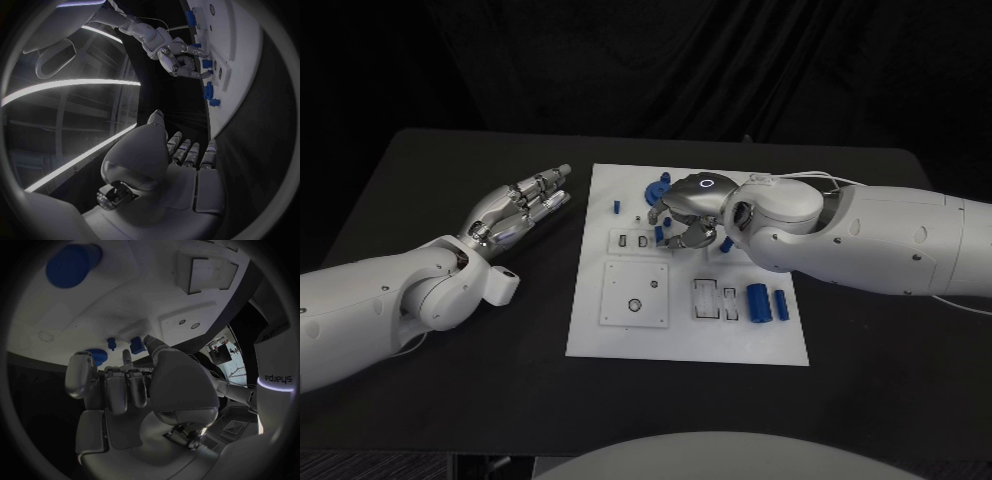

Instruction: Assemble the parts on the task board

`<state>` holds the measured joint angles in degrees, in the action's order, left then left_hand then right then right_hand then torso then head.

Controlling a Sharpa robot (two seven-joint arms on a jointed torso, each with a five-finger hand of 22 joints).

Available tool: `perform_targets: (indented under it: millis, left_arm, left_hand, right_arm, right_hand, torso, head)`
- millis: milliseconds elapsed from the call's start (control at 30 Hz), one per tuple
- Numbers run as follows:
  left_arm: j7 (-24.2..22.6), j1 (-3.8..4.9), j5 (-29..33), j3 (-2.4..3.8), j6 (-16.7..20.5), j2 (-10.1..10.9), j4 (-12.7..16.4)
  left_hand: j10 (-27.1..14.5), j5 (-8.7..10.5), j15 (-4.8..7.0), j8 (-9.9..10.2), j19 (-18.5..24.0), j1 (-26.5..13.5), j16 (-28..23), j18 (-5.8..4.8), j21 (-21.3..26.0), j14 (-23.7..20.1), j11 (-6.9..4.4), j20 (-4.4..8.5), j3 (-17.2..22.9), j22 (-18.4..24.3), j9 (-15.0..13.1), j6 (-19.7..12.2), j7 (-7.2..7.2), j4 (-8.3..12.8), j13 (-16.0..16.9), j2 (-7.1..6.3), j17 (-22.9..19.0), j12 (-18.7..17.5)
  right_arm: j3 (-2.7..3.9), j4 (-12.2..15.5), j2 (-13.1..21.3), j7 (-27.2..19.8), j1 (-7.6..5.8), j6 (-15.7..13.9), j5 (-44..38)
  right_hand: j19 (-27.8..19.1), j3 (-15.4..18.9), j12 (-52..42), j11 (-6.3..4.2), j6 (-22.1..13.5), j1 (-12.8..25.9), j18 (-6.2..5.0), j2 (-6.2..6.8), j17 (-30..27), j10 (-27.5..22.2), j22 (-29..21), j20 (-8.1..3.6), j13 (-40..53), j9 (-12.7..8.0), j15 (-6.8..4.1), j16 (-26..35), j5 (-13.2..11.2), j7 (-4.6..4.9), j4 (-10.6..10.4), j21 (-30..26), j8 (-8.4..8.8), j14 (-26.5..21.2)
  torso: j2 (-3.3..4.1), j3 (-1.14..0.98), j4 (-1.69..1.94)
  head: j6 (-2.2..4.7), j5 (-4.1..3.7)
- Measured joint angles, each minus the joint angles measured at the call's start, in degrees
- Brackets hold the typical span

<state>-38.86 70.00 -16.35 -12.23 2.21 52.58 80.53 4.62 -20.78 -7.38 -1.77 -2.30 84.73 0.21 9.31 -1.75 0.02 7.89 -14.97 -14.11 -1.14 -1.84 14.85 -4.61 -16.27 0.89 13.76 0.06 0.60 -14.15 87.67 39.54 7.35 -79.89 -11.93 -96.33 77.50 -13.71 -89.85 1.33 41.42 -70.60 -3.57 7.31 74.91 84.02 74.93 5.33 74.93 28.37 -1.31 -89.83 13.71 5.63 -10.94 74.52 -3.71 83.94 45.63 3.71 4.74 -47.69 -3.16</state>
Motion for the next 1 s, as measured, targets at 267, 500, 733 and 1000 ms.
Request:
perform_targets:
  millis: [267,500,733,1000]
  left_arm:
    - [0.0,-0.01,0.0,0.0,0.2,0.61,0.53]
    - [0.0,-0.01,0.0,0.02,2.61,2.4,3.42]
    - [0.02,1.28,-1.78,-0.16,7.81,3.35,6.17]
    - [1.5,6.36,-7.89,0.03,14.74,0.9,6.96]
  left_hand:
    - [0.0,0.0,0.0,0.0,0.0,0.0,0.0,0.0,-0.15,0.0,0.0,0.0,0.16,-0.07,0.0,0.0,0.0,0.16,0.0,0.0,-0.01,0.0]
    - [2.18,0.0,-2.1,-0.25,-3.67,1.59,2.0,-0.01,-3.38,3.87,1.55,-1.46,0.08,-1.54,-0.18,2.09,-1.25,0.55,0.39,-0.98,1.03,0.45]
    - [16.89,-7.98,-4.92,-0.28,-13.29,4.83,12.73,0.0,-9.98,16.98,5.06,-1.78,1.64,-4.19,-0.29,3.47,-2.01,0.81,3.26,-1.75,3.38,2.93]
    - [37.44,-6.84,-5.52,-1.2,-30.4,6.33,29.22,-1.83,-21.13,33.04,7.18,-1.02,4.28,-8.58,-0.93,9.09,-4.11,-0.16,11.05,-3.02,6.61,8.17]
  right_arm:
    - [0.01,0.99,1.8,-0.56,0.0,-1.99,-0.01]
    - [0.0,4.62,6.47,-2.22,-2.21,-8.09,-0.01]
    - [0.1,8.48,12.5,-3.53,-5.46,-12.65,0.52]
    - [-0.05,9.57,17.97,-3.62,-6.26,-15.04,1.61]
  right_hand:
    - [-0.2,3.97,0.0,0.0,-4.2,1.19,0.0,0.75,0.0,0.0,0.0,0.2,0.0,-4.45,0.0,0.0,0.0,-0.14,-3.28,-0.43,0.0,0.0]
    - [0.62,5.45,0.0,0.0,0.31,-0.33,0.0,0.17,0.0,0.0,-0.01,-0.01,-0.01,-5.69,0.0,0.0,3.94,0.04,-5.31,0.86,-2.37,0.0]
    - [1.23,-1.03,0.0,0.0,4.48,0.31,0.0,0.8,0.0,0.0,-0.01,-0.22,-0.01,-1.9,0.0,0.0,35.94,-0.39,-5.62,1.73,-6.18,0.0]
    - [1.23,-5.29,0.0,0.0,3.47,2.11,0.0,1.52,0.0,0.0,-0.02,-0.22,-0.02,0.34,0.0,0.0,42.19,-0.04,-5.36,2.02,-7.41,0.0]
  torso:
    - [0.0,0.01,0.05]
    - [-0.01,0.01,0.05]
    - [-0.09,-0.1,-0.08]
    - [-0.87,-0.71,-0.42]
  head:
    - [0.17,0.31]
    - [1.3,0.55]
    - [2.59,1.21]
    - [3.57,2.49]
